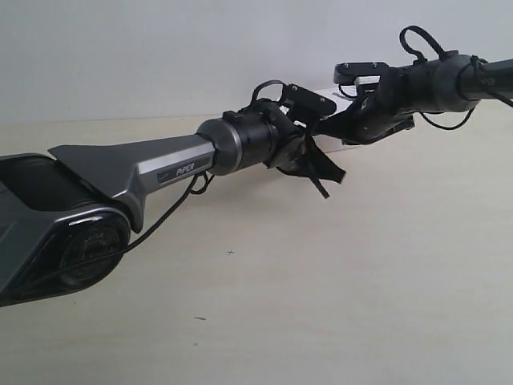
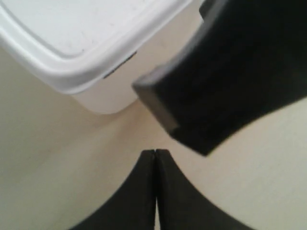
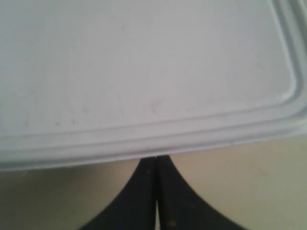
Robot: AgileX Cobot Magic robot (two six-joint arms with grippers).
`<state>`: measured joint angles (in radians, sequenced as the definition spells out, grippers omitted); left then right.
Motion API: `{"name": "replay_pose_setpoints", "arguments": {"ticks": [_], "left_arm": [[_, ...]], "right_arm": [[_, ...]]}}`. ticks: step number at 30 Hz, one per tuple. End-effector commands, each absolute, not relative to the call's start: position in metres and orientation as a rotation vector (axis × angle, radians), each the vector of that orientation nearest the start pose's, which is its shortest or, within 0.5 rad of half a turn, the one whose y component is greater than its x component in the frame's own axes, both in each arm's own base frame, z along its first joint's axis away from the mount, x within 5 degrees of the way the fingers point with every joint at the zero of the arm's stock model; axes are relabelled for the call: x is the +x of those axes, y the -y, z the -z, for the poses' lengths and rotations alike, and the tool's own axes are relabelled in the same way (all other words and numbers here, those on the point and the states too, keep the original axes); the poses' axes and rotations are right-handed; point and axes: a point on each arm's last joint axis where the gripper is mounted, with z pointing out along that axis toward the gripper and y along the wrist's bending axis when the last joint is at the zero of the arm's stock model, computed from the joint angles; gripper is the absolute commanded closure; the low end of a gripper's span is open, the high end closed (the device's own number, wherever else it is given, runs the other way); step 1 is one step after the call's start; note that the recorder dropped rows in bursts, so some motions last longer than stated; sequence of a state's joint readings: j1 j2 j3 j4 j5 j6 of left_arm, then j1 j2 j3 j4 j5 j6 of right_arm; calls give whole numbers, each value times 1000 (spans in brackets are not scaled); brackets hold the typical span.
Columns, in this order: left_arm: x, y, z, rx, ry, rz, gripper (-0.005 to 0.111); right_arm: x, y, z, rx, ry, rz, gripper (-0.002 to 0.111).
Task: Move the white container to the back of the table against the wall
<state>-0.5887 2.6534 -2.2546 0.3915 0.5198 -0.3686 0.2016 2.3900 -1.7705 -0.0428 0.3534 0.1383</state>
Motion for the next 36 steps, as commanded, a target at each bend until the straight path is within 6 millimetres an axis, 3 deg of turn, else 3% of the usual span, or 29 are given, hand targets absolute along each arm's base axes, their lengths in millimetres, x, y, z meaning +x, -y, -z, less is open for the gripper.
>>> {"name": "replay_pose_setpoints", "arguments": {"ticks": [1,8,21,30,36], "left_arm": [[488,304,-120,599,-2264,46,107],[487,302,-123,620,-2267,13,107],[488,303,-124,619,-2254,23,107],[488,303,-124,620,-2247,26,107],[488,303,-124,622,-2246,23,107]], "right_arm": [[514,-105,-99,-123,-2450,-119,108],[521,-107,-102,-126,-2390,-137,108],[527,-110,-89,-95,-2312,-177,108],[528,-125,-86,-114,-2243,-203,108],[530,-125,-85,-112,-2216,-205,108]]}}
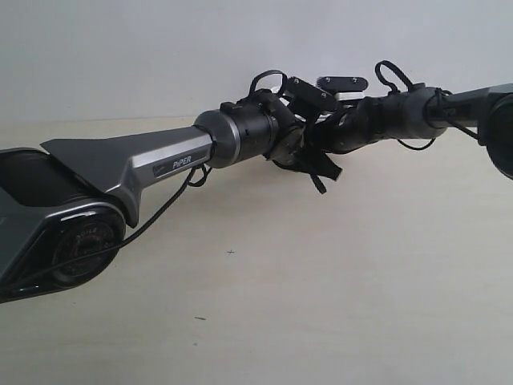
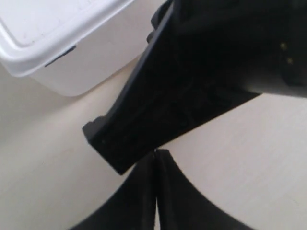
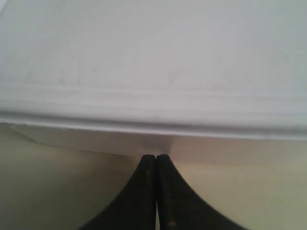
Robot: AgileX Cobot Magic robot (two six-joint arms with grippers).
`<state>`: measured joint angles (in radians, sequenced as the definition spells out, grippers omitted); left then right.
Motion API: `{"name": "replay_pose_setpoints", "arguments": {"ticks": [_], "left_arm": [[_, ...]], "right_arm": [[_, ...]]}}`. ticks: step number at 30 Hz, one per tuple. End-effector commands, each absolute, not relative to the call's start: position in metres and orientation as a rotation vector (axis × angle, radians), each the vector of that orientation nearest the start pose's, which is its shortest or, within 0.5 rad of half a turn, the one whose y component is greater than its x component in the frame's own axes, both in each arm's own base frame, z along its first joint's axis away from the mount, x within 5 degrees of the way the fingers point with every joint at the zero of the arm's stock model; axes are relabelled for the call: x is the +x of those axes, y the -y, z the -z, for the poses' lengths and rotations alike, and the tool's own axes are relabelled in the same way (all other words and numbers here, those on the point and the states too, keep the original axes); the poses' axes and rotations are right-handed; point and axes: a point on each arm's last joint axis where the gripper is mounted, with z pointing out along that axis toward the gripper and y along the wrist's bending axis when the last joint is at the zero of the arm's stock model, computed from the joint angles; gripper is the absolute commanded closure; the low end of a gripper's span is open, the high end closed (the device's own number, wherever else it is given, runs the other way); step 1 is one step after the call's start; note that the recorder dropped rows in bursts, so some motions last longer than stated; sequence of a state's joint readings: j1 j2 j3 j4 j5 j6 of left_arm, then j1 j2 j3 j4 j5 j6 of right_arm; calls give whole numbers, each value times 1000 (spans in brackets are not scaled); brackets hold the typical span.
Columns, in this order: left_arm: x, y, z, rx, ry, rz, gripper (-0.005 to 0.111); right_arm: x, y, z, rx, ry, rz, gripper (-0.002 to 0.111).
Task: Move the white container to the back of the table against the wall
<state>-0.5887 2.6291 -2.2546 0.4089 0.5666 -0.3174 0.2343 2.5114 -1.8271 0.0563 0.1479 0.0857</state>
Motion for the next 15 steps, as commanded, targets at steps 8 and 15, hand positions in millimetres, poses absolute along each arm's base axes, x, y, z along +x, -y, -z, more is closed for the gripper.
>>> {"name": "replay_pose_setpoints", "arguments": {"ticks": [8,15], "left_arm": [[487,301,-124,620,-2271,5,107],[483,294,-141,610,-2320,-66,107]], "right_arm": [[525,-125,-85,-124,-2295,-195,108],[515,-123,-126,-137,-2388,-187,108]]}}
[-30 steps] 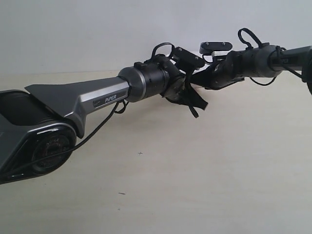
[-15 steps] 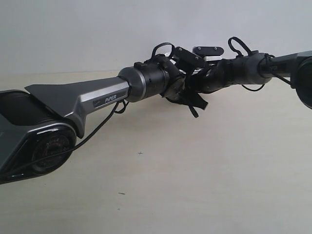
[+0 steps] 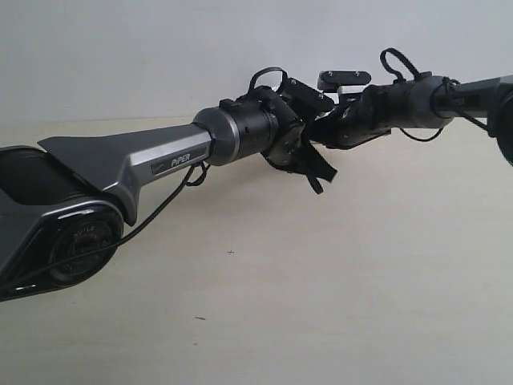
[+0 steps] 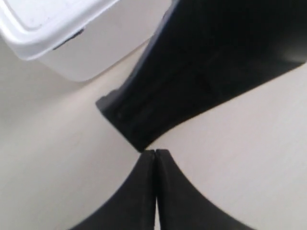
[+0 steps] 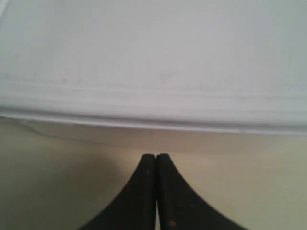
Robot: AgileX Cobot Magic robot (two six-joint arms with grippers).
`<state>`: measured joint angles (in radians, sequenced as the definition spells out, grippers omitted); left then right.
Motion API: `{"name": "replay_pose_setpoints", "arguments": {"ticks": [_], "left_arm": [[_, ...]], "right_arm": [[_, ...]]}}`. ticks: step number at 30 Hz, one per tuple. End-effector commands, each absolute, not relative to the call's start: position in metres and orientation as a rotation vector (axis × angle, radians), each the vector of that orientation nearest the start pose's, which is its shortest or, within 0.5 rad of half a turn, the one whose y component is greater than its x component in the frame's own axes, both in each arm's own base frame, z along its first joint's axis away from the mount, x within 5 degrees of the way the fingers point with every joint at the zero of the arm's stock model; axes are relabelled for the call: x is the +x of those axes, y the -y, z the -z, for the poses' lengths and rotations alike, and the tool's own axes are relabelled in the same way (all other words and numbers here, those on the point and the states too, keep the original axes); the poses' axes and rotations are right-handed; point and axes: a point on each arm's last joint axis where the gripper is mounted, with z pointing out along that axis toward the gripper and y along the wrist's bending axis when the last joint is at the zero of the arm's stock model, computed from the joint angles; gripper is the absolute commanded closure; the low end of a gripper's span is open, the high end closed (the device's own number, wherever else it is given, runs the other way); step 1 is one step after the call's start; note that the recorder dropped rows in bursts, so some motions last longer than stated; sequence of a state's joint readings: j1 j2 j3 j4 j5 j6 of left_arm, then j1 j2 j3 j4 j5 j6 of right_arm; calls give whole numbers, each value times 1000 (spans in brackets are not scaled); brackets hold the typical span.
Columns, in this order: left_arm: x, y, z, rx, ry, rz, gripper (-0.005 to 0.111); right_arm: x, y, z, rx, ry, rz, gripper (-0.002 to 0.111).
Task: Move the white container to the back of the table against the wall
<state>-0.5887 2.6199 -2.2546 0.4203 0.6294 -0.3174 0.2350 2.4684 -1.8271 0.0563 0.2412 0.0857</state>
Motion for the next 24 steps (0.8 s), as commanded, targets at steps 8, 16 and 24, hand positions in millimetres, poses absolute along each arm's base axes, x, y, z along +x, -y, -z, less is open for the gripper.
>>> {"name": "replay_pose_setpoints", "arguments": {"ticks": [8,16,24], "left_arm": [[461,301,-189,621,-2347,-108,107],[405,319,-232,708,-2273,-12,107],[309,270,-313,684,-2011,203,107]], "right_arm": [[487,-117,-179,-184,-2482,-164,108],[411,-98,-238,-205,-2367,-150,108],[306,-73,-307,-135,-2082,-219,108]]}}
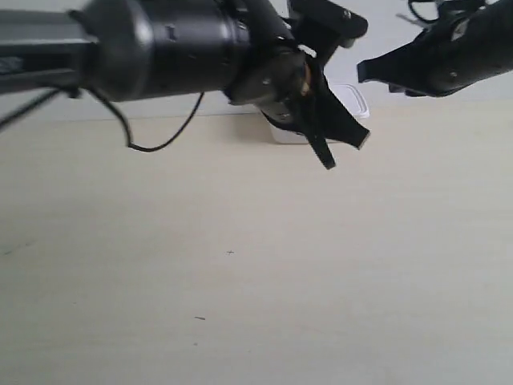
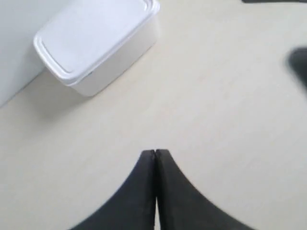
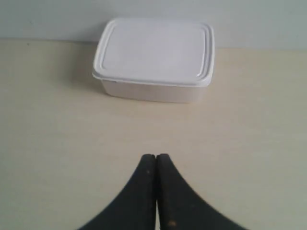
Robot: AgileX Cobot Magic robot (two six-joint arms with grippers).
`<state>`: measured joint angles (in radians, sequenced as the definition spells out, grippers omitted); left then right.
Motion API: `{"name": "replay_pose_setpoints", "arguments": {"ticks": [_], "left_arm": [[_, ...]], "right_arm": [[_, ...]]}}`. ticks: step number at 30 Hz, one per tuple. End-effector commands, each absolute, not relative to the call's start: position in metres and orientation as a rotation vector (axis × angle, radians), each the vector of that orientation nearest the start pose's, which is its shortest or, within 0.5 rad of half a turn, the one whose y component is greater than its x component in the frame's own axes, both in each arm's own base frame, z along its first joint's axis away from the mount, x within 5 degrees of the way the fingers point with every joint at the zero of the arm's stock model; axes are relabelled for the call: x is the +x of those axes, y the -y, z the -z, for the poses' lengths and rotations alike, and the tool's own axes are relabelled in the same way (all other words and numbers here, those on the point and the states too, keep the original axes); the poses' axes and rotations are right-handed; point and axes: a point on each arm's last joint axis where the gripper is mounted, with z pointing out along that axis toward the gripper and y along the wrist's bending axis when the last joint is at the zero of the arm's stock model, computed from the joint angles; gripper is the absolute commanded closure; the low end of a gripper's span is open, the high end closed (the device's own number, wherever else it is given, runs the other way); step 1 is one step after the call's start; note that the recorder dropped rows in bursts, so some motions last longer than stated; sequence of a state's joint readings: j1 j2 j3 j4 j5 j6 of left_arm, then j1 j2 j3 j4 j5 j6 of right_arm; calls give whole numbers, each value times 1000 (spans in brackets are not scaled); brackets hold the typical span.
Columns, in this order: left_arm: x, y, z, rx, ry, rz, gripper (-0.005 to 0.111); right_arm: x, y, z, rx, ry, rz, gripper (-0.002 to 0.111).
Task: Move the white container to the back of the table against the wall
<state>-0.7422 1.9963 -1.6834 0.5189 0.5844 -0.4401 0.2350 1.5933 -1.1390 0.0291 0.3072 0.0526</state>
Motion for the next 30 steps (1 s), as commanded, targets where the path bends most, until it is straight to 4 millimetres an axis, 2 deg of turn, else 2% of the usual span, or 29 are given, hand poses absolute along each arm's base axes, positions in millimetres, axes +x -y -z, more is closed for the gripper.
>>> {"name": "replay_pose_setpoints", "arguments": {"ticks": [1,6,10,14,18,22,25,30], "left_arm": [[295,264,-321,678,-1976,250,107],[218,210,-357,678,-1772,415,107],[166,158,-366,656,-1687,435,107],[124,114,-361,603,-1612,481,107],[89,79,-339,569,-1535,532,107],[65,68,-318,611,-1407,631,107],[60,65,-314,635,-1354,629,107],[60,64,-313,588,-1387,676,107]], "right_arm": [[294,-70,-313,-129,-2036,-224,108],[218,-52,-341,-75,-1808,-276,108],[158,-38,-345,-98,-1678,-266,108],[102,-24,-337,-88,-1529,-282,108],[59,-14,-331,-52,-1391,-332,108],[39,-10,-329,-49,-1299,-340,108],[39,-10,-329,-49,-1300,-340,108],[42,-10,-325,-55,-1346,-333,108]]}}
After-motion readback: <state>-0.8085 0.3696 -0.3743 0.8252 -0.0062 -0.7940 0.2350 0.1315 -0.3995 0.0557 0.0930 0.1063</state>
